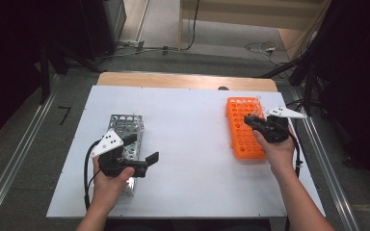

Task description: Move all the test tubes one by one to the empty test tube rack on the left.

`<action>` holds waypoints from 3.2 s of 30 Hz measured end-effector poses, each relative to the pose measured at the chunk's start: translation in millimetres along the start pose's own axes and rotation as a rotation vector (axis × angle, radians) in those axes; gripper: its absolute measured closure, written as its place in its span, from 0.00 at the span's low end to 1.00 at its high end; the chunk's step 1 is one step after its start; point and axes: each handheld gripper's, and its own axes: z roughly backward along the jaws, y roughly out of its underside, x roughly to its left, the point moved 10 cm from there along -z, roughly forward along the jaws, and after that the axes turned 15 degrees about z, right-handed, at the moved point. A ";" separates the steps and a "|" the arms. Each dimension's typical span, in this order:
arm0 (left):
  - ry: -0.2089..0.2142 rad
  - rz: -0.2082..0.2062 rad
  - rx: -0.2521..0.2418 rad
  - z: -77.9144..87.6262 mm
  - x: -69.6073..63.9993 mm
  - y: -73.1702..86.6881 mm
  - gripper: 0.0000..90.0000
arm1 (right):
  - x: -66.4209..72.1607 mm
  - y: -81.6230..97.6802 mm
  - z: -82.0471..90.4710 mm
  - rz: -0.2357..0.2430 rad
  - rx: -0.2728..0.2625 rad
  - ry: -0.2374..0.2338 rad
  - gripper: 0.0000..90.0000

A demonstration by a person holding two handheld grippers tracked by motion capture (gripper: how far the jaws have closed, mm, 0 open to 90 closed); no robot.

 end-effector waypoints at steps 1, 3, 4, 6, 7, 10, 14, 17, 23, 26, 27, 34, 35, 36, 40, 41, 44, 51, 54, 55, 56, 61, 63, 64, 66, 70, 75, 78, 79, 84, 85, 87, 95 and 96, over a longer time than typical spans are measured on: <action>0.002 -0.002 0.003 -0.4 -1.2 0.4 0.00 | 10.5 -2.5 4.7 0.011 -0.006 -0.022 0.82; 0.004 -0.007 0.005 -1.4 -3.1 0.7 0.00 | 22.0 -4.0 8.5 0.027 -0.010 -0.050 0.82; 0.008 -0.008 0.006 -1.6 -4.0 0.6 0.00 | 27.5 -4.5 10.3 0.031 -0.011 -0.061 0.82; 0.010 -0.008 0.005 -2.1 -5.8 0.6 0.00 | 32.7 -5.1 12.2 0.035 -0.015 -0.074 0.82; 0.010 -0.011 0.008 -2.1 -6.6 0.8 0.00 | 38.4 -5.6 14.0 0.039 -0.018 -0.085 0.82; 0.019 -0.017 0.008 -2.8 -10.5 0.7 0.00 | 55.2 -6.2 18.9 0.063 -0.024 -0.111 0.82; 0.028 -0.027 0.015 -4.4 -17.1 1.5 0.00 | 77.0 -5.8 24.2 0.084 -0.034 -0.145 0.82; 0.039 -0.034 0.021 -6.2 -22.3 2.3 0.00 | 92.0 -5.1 27.1 0.100 -0.044 -0.168 0.82; 0.063 -0.042 0.036 -10.3 -33.4 4.4 0.01 | 122.5 -1.7 29.8 0.146 -0.038 -0.210 0.82; 0.067 -0.047 0.041 -12.1 -38.7 5.4 0.03 | 130.8 -1.0 30.2 0.160 -0.037 -0.221 0.82; 0.067 -0.048 0.045 -12.8 -40.6 5.9 0.03 | 134.8 -0.5 30.0 0.170 -0.036 -0.225 0.82; 0.027 -0.066 0.071 -21.9 -51.5 10.6 0.17 | 160.5 1.7 25.2 0.221 -0.015 -0.252 0.82; 0.032 -0.067 0.077 -23.3 -53.6 12.0 0.18 | 164.4 1.5 24.2 0.232 -0.013 -0.254 0.82; 0.033 -0.068 0.081 -24.8 -55.5 13.3 0.21 | 167.9 1.4 23.5 0.245 -0.011 -0.256 0.82; 0.056 -0.074 0.099 -30.3 -63.7 18.3 0.31 | 183.8 0.9 20.1 0.283 -0.004 -0.270 0.82; 0.061 -0.081 0.108 -31.2 -65.4 19.8 0.33 | 187.3 1.2 19.2 0.299 -0.002 -0.272 0.82; 0.091 -0.094 0.126 -34.3 -73.2 24.4 0.42 | 197.4 2.1 16.7 0.325 0.009 -0.276 0.82; 0.136 -0.129 0.162 -40.6 -88.1 32.9 0.55 | 213.0 3.5 12.7 0.366 0.023 -0.295 0.82; 0.140 -0.143 0.177 -43.9 -91.9 37.1 0.62 | 219.5 3.6 12.4 0.378 0.027 -0.308 0.82; 0.138 -0.151 0.182 -45.0 -92.4 38.4 0.63 | 220.6 3.2 12.4 0.382 0.023 -0.312 0.82; 0.133 -0.155 0.183 -46.3 -93.1 39.5 0.65 | 221.7 3.2 12.8 0.384 0.025 -0.315 0.82; 0.118 -0.162 0.196 -50.2 -92.9 43.0 0.75 | 224.9 2.6 13.3 0.390 0.023 -0.330 0.82; 0.121 -0.163 0.197 -50.6 -93.4 43.4 0.76 | 225.1 2.4 13.5 0.388 0.024 -0.330 0.82; 0.122 -0.166 0.197 -50.9 -94.0 43.7 0.77 | 225.5 2.2 13.7 0.387 0.024 -0.333 0.82; 0.126 -0.169 0.199 -51.6 -95.0 44.4 0.79 | 226.4 1.6 14.4 0.385 0.021 -0.340 0.82; 0.125 -0.173 0.201 -51.8 -94.5 44.5 0.80 | 227.0 1.9 14.8 0.386 0.024 -0.344 0.82; 0.112 -0.166 0.200 -51.7 -91.5 43.1 0.83 | 226.3 2.1 15.1 0.378 0.025 -0.345 0.82; 0.114 -0.168 0.195 -51.4 -91.4 42.5 0.84 | 226.0 1.7 15.0 0.378 0.022 -0.342 0.82; 0.113 -0.170 0.193 -51.3 -91.5 42.4 0.84 | 226.0 1.4 15.0 0.377 0.019 -0.340 0.81; 0.111 -0.172 0.189 -51.2 -91.1 41.7 0.84 | 226.4 1.1 14.8 0.375 0.014 -0.339 0.80; 0.110 -0.174 0.186 -51.2 -90.8 41.2 0.84 | 226.5 1.0 14.9 0.373 0.013 -0.341 0.79; 0.111 -0.170 0.182 -50.6 -90.1 39.8 0.84 | 226.5 1.1 15.2 0.367 0.012 -0.349 0.71; 0.096 -0.166 0.155 -46.2 -83.4 27.6 0.84 | 220.2 -2.3 18.0 0.316 -0.012 -0.365 0.34; 0.093 -0.165 0.150 -45.6 -82.3 25.3 0.84 | 218.4 -3.3 18.4 0.310 -0.018 -0.364 0.31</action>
